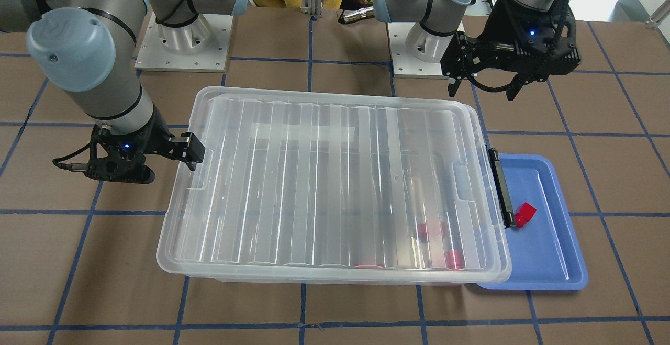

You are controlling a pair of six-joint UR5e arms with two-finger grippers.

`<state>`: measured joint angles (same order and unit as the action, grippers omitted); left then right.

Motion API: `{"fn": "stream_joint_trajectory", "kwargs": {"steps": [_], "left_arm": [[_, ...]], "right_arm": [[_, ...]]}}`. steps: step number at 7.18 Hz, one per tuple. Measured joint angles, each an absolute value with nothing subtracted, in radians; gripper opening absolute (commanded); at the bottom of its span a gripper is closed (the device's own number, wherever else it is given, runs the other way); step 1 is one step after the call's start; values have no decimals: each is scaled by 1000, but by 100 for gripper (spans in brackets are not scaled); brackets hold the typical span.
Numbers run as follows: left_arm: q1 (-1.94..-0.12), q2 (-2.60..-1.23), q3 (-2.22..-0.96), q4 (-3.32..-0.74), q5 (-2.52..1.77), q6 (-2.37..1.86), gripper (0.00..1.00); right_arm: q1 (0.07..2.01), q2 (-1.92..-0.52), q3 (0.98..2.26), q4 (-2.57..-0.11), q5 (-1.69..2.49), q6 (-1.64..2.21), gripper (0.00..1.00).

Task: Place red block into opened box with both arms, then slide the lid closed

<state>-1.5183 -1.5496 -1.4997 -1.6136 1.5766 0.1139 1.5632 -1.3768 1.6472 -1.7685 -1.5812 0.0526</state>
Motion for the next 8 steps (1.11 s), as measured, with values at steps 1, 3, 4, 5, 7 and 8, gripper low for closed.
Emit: {"fn": "stream_joint_trajectory", "kwargs": {"steps": [1, 3, 4, 5, 7, 8], "left_arm": [[-1519, -1550, -1501, -1617, 1576, 111, 100], [-1520, -1544, -1506, -1625, 1576, 102, 100], [-1520, -1542, -1506, -1627, 1576, 96, 100], [-1520, -1542, -1505, -1627, 1575, 93, 100], [-1520, -1542, -1504, -1628, 1575, 92, 100], [-1519, -1542, -1504, -1628, 1575, 92, 100]], "right_arm": [[1563, -1369, 1660, -1769, -1580, 53, 100], [1563, -1353, 1669, -1770, -1584, 50, 100], [1560, -1346, 1669, -1771, -1589, 50, 100], [1553, -1340, 1669, -1771, -1593, 49, 100], [1521, -1336, 1668, -1771, -1595, 24, 100], [1497, -1336, 1667, -1769, -1596, 1, 100]]}}
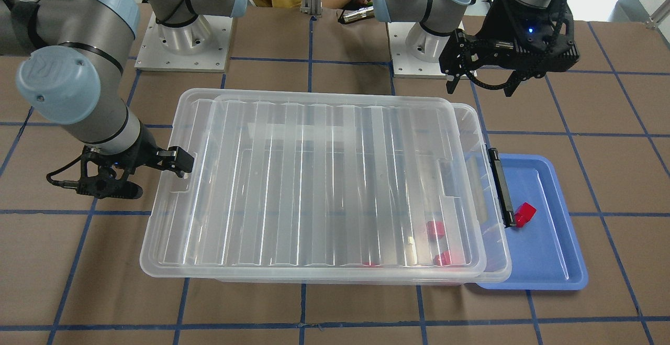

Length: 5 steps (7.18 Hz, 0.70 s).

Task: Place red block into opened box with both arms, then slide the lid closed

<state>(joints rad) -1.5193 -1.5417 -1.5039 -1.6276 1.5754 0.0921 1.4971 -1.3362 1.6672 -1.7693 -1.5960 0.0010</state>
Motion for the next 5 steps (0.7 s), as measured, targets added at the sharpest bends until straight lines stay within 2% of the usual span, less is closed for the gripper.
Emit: {"fn": "stream_joint_trajectory", "kwargs": {"steps": [5], "left_arm": [[-1519, -1542, -1502, -1628, 1575, 92, 100]], "right_arm": [[1390, -1342, 1657, -1767, -1609, -118, 100]]}}
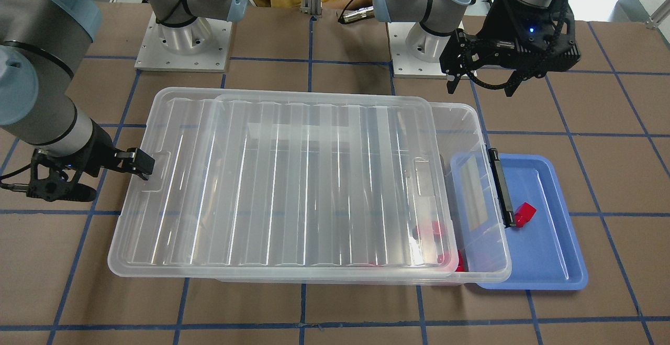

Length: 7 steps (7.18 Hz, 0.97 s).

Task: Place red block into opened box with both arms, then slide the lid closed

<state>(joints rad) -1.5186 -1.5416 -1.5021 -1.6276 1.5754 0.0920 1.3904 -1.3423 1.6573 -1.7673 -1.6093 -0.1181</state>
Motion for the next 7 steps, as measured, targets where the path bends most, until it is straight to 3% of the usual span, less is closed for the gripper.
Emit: {"fn": "stream_joint_trajectory", "kwargs": {"steps": [7], "left_arm": [[-1519, -1544, -1502, -1626, 1574, 92, 100]], "right_arm": [[1299, -1343, 1651, -1769, -1640, -223, 100]]}}
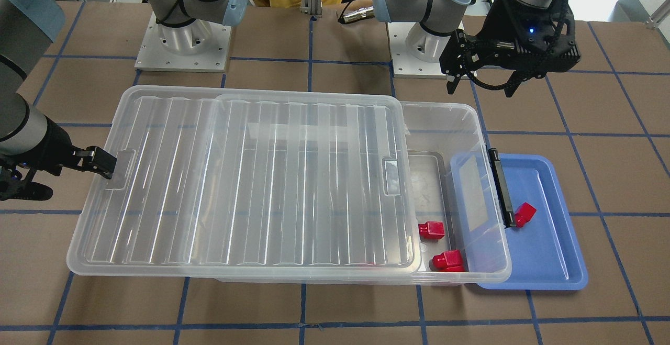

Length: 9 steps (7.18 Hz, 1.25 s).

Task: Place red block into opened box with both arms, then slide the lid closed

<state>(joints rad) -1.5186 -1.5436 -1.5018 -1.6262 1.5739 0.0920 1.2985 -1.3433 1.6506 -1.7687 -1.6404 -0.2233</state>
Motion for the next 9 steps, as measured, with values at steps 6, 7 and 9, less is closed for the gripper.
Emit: {"fn": "stream_joint_trajectory", "kwargs": {"steps": [6, 7, 9], "left_arm": [[-1519, -1545, -1502, -1626, 1574, 91, 100], [-1519, -1545, -1502, -1626, 1574, 91, 100], [-1519, -1544, -1505, -1627, 1574, 92, 100]], "right_arm": [[1290, -1344, 1656, -1790, -1648, -234, 100], [1290, -1344, 1657, -1790, -1660, -234, 100], [1290, -1348, 1649, -1786, -1665, -233, 100]]}}
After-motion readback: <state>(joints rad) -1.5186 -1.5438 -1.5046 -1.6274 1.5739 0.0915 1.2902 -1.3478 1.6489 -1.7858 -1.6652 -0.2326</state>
